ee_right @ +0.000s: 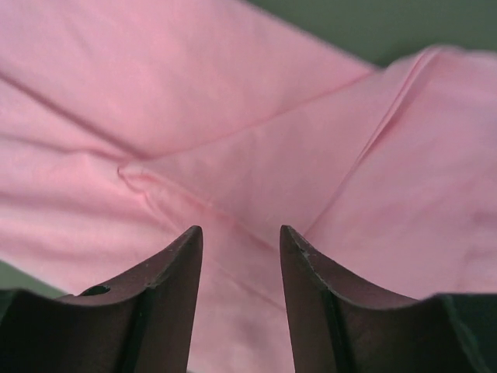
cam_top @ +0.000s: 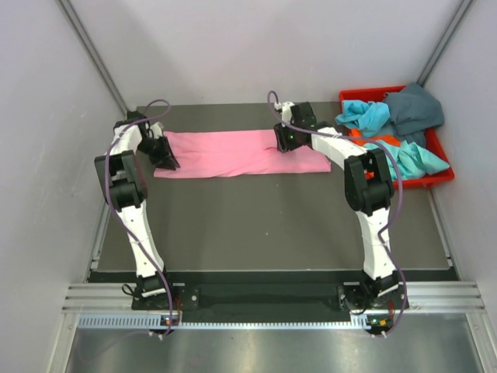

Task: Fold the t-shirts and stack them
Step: Fold the tshirt

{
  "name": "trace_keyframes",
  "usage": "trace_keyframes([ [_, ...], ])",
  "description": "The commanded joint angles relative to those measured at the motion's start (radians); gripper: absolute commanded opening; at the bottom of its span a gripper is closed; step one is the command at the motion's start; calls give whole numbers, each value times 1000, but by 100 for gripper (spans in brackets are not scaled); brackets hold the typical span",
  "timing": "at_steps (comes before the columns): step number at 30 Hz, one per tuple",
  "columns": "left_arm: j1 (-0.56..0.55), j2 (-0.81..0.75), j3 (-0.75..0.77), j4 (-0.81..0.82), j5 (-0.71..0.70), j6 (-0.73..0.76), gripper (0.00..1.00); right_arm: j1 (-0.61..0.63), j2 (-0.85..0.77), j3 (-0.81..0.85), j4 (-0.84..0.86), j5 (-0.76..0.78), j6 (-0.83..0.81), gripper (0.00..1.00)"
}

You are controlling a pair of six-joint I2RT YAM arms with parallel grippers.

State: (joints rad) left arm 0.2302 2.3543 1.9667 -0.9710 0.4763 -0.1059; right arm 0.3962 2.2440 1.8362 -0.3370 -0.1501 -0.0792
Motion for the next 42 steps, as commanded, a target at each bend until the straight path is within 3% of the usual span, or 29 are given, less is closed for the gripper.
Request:
trace_keyframes([
  [1, -2, -15, -22, 11, 5, -2, 29, -3, -95, -51, -19, -86, 122, 44],
  [12, -5, -7, -19, 14, 5, -11, 29, -5, -75, -52, -14, -63, 113, 40],
  [30, -5, -10, -20, 11, -10, -8, 28, -5, 83, 143, 44, -11, 87, 40],
  [42, -5, -7, -17, 17, 5, -17, 28, -23, -21, 32, 13, 32, 53, 40],
])
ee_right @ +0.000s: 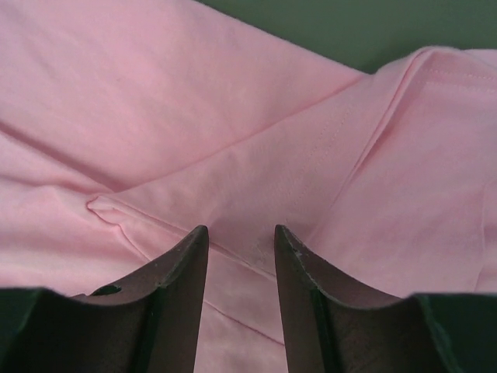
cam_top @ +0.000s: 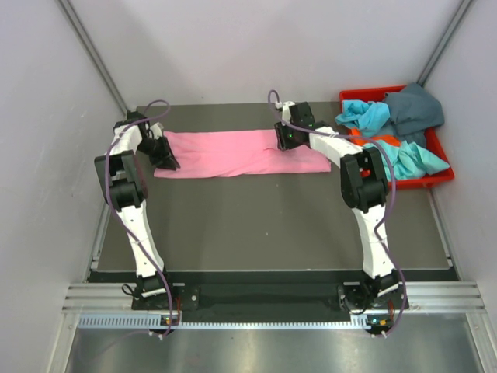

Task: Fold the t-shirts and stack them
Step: Fold the tshirt

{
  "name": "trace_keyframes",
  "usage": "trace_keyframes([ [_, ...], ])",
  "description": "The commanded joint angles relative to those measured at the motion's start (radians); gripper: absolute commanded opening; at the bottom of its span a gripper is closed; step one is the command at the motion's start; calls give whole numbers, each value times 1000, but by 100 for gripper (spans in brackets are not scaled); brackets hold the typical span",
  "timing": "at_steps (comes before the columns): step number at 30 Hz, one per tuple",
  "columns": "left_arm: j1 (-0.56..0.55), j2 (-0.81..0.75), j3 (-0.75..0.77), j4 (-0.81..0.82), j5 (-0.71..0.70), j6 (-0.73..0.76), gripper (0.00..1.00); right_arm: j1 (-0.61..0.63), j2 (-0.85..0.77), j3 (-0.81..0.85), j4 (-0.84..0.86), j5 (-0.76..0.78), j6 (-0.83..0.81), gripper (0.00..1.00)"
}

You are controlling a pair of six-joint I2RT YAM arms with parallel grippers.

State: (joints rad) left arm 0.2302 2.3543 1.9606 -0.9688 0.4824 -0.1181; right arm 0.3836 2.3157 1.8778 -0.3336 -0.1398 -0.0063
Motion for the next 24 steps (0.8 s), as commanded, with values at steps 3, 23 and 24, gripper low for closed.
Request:
trace_keyframes([
  [3, -5, -9, -9, 16, -1, -5, 29, -18, -105, -32, 1, 17, -15, 40],
  [23, -9, -12, -12, 15, -8, 0, 28, -32, -72, -42, 4, -20, -27, 34],
  [24, -9, -12, -14, 15, -10, 1, 28, -32, -68, -39, 5, -21, -30, 33],
])
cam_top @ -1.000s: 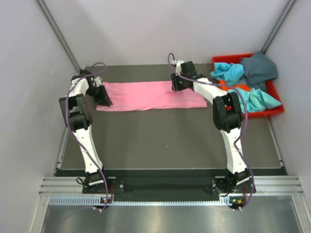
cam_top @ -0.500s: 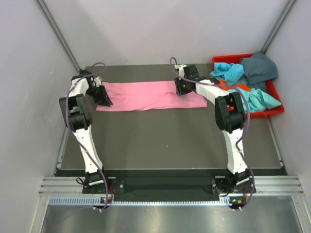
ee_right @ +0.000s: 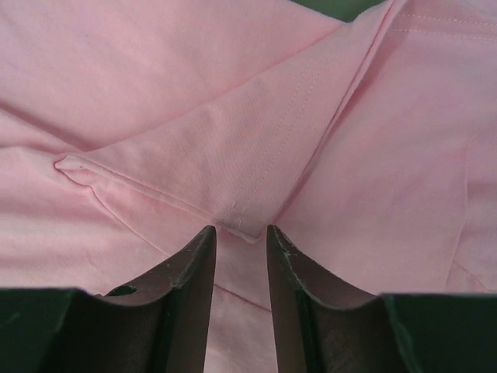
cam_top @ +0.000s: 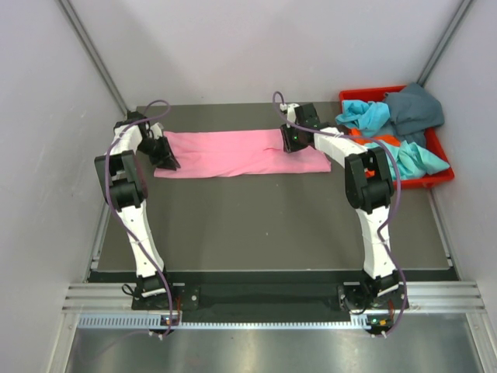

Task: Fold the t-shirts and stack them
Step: Fold the tshirt

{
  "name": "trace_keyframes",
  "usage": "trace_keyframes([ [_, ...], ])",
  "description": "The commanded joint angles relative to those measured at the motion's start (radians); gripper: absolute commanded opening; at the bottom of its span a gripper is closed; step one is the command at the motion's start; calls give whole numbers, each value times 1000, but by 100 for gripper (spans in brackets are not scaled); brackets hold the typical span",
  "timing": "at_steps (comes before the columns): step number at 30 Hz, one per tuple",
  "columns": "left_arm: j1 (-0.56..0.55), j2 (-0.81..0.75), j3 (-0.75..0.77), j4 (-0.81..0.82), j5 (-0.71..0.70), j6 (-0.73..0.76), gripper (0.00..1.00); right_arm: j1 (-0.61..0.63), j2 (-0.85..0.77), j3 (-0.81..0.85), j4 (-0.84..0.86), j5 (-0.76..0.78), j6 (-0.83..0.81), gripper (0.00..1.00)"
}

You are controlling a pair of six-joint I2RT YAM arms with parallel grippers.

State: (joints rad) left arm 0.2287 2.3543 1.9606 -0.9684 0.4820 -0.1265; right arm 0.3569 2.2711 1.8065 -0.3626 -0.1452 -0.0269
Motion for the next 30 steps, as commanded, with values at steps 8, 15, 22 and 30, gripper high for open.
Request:
trace_keyframes([
  [8, -6, -12, -12, 13, -13, 10, 28, -6, -1, 59, 48, -25, -18, 24],
  [15, -8, -16, -16, 13, -16, 13, 28, -4, 13, 79, 59, -30, -27, 12],
  [22, -8, -18, -17, 13, -17, 11, 28, -4, 11, 86, 63, -31, -31, 1],
  [30, -8, -16, -14, 16, -16, 11, 28, -3, 7, 86, 62, -34, -34, 0],
])
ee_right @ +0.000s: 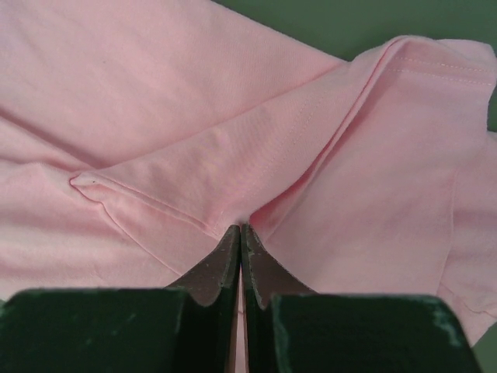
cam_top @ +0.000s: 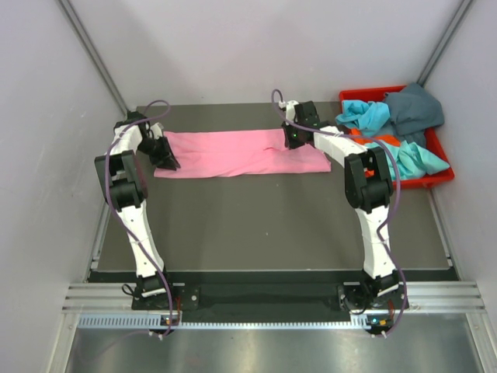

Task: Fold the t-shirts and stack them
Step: Fold the tshirt

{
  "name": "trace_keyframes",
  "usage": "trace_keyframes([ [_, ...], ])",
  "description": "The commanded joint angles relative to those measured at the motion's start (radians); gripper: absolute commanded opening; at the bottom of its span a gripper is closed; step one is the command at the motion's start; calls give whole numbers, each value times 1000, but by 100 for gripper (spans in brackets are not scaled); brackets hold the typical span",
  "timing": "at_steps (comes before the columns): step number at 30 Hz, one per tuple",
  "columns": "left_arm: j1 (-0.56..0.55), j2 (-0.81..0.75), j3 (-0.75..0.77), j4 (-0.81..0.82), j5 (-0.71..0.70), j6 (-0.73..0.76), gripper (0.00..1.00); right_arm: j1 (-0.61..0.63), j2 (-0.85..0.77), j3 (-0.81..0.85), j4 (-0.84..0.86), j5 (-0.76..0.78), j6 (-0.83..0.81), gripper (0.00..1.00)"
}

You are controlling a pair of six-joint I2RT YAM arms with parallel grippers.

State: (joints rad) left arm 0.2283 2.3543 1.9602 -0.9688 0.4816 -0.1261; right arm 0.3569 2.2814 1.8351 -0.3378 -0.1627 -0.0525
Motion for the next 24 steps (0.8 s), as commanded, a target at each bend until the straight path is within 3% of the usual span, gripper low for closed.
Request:
trace_keyframes([
  [1, -7, -18, -14, 15, -17, 11, 28, -4, -5, 59, 37, -17, -7, 0],
  [7, -7, -15, -17, 13, -15, 11, 28, 2, -10, 128, 51, -54, 13, 0],
  [15, -9, -20, -12, 12, -15, 9, 29, 5, 88, 337, 2, -32, 37, 2],
  [18, -6, -29, -17, 9, -20, 14, 28, 5, 75, 314, -7, 20, 78, 30],
  [21, -7, -35, -20, 8, -17, 14, 29, -6, 43, 248, -39, 6, 117, 39],
  [24, -7, -32, -18, 9, -14, 14, 29, -19, -2, 155, -63, -23, 157, 41],
])
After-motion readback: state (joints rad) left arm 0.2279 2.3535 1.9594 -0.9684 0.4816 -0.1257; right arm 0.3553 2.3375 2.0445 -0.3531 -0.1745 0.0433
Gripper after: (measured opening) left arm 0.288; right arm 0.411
